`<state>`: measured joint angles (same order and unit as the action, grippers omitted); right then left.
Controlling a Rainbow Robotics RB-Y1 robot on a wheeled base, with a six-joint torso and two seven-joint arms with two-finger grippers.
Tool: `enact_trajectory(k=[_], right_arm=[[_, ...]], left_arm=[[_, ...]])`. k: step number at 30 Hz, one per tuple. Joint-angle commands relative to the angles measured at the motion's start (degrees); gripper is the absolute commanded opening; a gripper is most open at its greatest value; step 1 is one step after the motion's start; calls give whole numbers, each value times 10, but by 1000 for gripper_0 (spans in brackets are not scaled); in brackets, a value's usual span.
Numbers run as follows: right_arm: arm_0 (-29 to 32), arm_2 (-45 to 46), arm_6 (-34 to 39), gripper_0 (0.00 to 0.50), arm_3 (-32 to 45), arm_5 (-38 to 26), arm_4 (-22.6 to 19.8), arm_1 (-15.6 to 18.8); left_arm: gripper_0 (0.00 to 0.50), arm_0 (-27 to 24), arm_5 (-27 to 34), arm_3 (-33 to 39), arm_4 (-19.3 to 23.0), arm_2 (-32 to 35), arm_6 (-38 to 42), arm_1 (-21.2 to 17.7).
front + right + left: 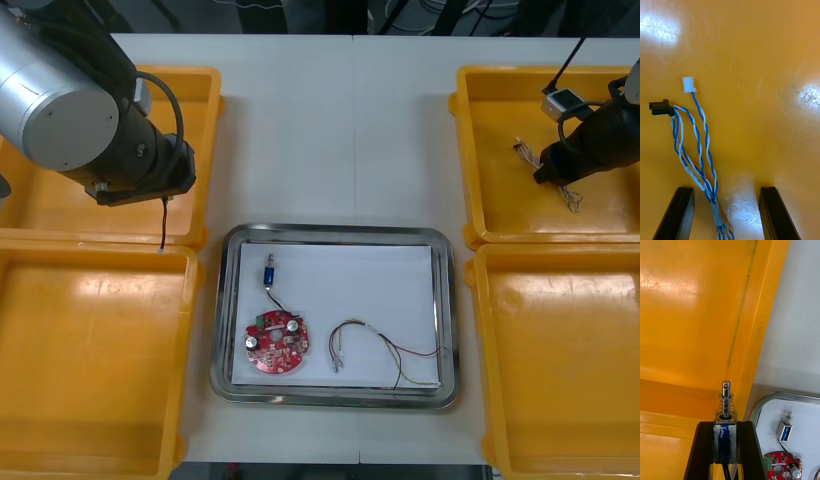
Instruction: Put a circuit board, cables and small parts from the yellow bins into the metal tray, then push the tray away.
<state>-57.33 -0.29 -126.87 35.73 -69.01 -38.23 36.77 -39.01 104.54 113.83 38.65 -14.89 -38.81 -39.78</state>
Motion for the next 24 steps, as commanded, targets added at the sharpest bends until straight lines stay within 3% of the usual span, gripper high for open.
enact_trajectory(k=[1, 16, 17, 18, 19, 20, 21, 24], right_arm=[[0, -5, -21, 500, -1, 5, -5, -8], [17, -11, -34, 500, -2, 26, -5, -6], [18, -11, -35, 433, -1, 26, -7, -6], [18, -11, -35, 296, -1, 26, -8, -6], [19, -11, -36, 202, -1, 26, -8, -6], [19, -11, -36, 202, -1, 25, -10, -6], [19, -11, -37, 0, -1, 25, -10, -6], [19, -11, -40, 0, -1, 22, -11, -6]], left_arm=[[0, 6, 6, 20, 5, 15, 15, -12], [0, 6, 5, 20, 5, 15, 16, -12], [0, 6, 6, 20, 5, 15, 16, -12], [0, 6, 5, 20, 5, 15, 16, -12], [0, 6, 5, 21, 5, 15, 15, -12], [0, 6, 6, 20, 5, 15, 15, -12], [0, 6, 5, 20, 5, 15, 16, -12], [0, 6, 5, 21, 5, 15, 17, -12]])
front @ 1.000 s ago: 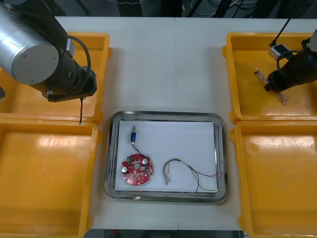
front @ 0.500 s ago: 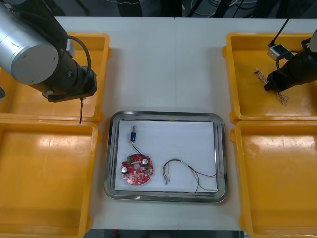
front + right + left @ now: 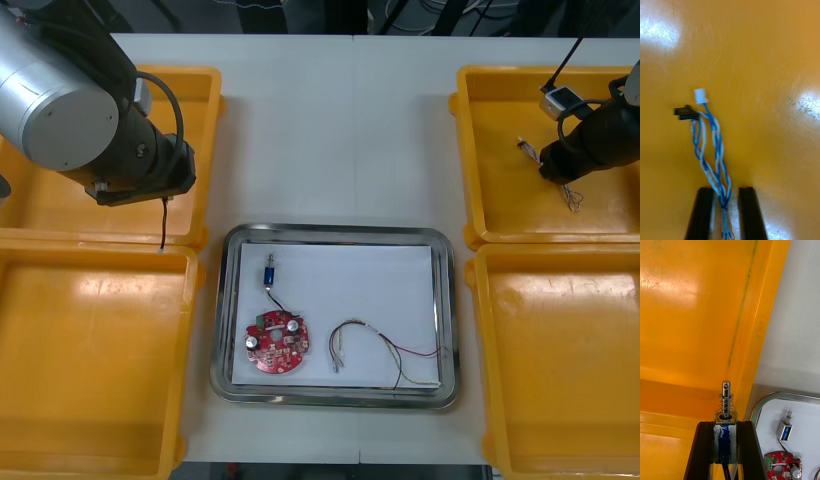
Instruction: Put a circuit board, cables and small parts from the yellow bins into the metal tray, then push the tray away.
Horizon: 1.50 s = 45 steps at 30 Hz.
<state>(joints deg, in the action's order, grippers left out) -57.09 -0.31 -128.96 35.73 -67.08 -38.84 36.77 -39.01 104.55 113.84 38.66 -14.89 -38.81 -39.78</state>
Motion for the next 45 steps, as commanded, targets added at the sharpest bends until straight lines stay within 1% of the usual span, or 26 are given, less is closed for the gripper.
enact_trajectory(k=[1, 3, 6, 13, 16, 21, 23, 27, 29, 34, 35, 38, 42, 43, 45], right_arm=[[16, -11, -20, 0, 0, 0, -5, -4], [16, -11, -21, 0, 7, -6, -5, -2], [16, -11, -18, 0, 41, -39, -4, 8], [21, -1, -6, 0, 153, -159, -2, 39], [37, 14, 2, 0, 211, -209, -2, 52], [81, 25, 20, 0, 312, -256, -2, 74], [101, 25, 43, 0, 351, -271, -5, 82], [134, 25, 91, 0, 437, -324, -9, 96], [140, 26, 101, 0, 472, -354, -11, 102], [148, 25, 106, 0, 552, -420, -18, 103], [154, 25, 107, 0, 583, -429, -29, 103], [166, 25, 111, 0, 641, -429, -55, 106], [180, 25, 118, 0, 700, -429, -96, 111], [181, 24, 119, 0, 706, -429, -100, 112], [185, 24, 122, 0, 730, -429, -126, 114]], left_arm=[[0, 6, 6, 21, 5, 15, 17, -12], [0, 6, 5, 20, 5, 15, 18, -13], [0, 6, 5, 20, 5, 15, 18, -12], [0, 6, 6, 21, 6, 15, 19, -12], [0, 6, 5, 21, 5, 15, 19, -13], [0, 6, 6, 21, 5, 15, 19, -12], [0, 6, 6, 21, 6, 15, 19, -12], [0, 6, 6, 21, 6, 15, 19, -12], [0, 6, 6, 21, 5, 15, 19, -12], [0, 6, 6, 21, 5, 15, 19, -12], [0, 6, 6, 21, 5, 15, 19, -13], [0, 6, 6, 22, 5, 15, 19, -13], [0, 6, 6, 22, 5, 15, 19, -12], [0, 6, 6, 22, 5, 15, 19, -13], [0, 6, 5, 22, 5, 15, 19, -12]])
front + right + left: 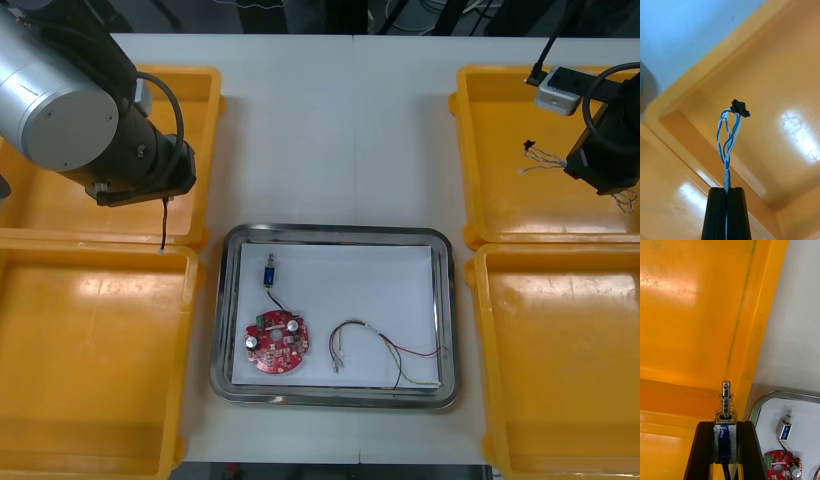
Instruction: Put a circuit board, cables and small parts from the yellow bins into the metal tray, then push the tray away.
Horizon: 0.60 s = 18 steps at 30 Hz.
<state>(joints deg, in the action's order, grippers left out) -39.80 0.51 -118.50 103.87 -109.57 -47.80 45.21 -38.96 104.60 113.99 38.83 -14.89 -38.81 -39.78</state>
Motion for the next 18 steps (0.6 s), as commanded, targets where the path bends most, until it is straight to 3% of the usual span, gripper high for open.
enact_trajectory(k=[1, 6, 13, 18], right_arm=[[16, 15, 19, 0, 57, -4, -47, 31], [26, -7, 26, 0, 109, -4, -81, 40], [25, -68, 43, 0, 193, -4, -78, 48], [24, -118, 94, 0, 237, -4, -75, 48]], left_arm=[[0, 6, 5, 20, 4, 15, 19, -12], [0, 6, 5, 21, 4, 15, 19, -12], [0, 6, 4, 22, 4, 15, 19, -12], [0, 6, 5, 22, 4, 15, 19, -12]])
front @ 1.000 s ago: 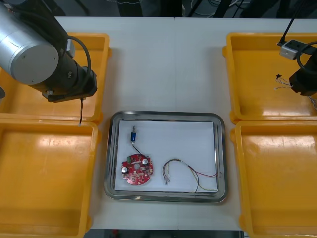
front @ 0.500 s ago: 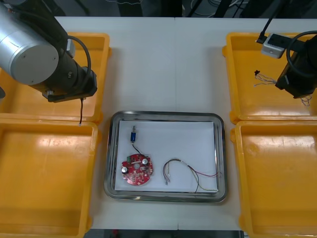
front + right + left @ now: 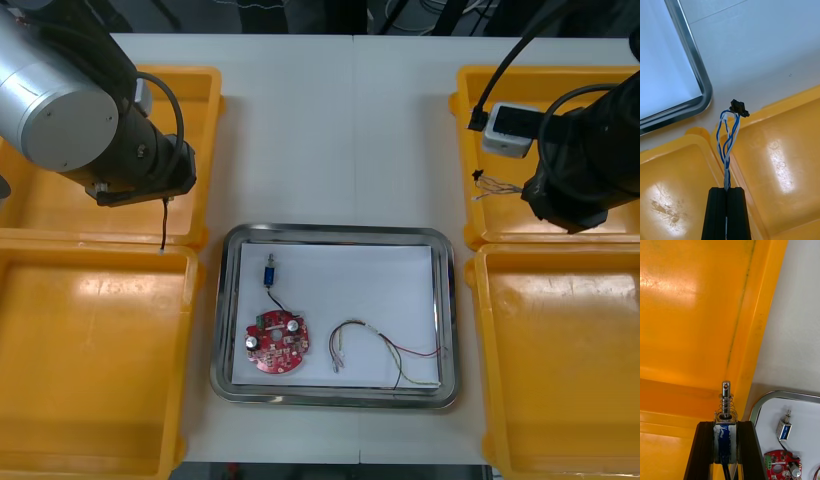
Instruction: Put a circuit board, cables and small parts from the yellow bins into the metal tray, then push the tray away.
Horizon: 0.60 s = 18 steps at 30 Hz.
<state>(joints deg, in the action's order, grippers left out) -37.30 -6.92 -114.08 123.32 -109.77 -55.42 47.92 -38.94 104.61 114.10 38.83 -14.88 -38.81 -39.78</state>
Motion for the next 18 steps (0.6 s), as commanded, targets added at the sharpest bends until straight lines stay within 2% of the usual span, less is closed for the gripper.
enact_trajectory(k=[1, 7, 12, 18], right_arm=[[-2, -53, 56, 0, 50, -2, 6, 21], [-19, -113, 70, 0, 74, -2, 22, 10], [-41, -150, 75, 0, 74, -2, 38, -19], [-69, -203, 83, 0, 57, -2, 81, -64]], left_arm=[[0, 5, 5, 21, 5, 15, 19, -12], [0, 5, 5, 21, 5, 15, 19, -12], [0, 5, 10, 20, 5, 15, 18, -12], [0, 5, 10, 21, 5, 15, 19, -12]])
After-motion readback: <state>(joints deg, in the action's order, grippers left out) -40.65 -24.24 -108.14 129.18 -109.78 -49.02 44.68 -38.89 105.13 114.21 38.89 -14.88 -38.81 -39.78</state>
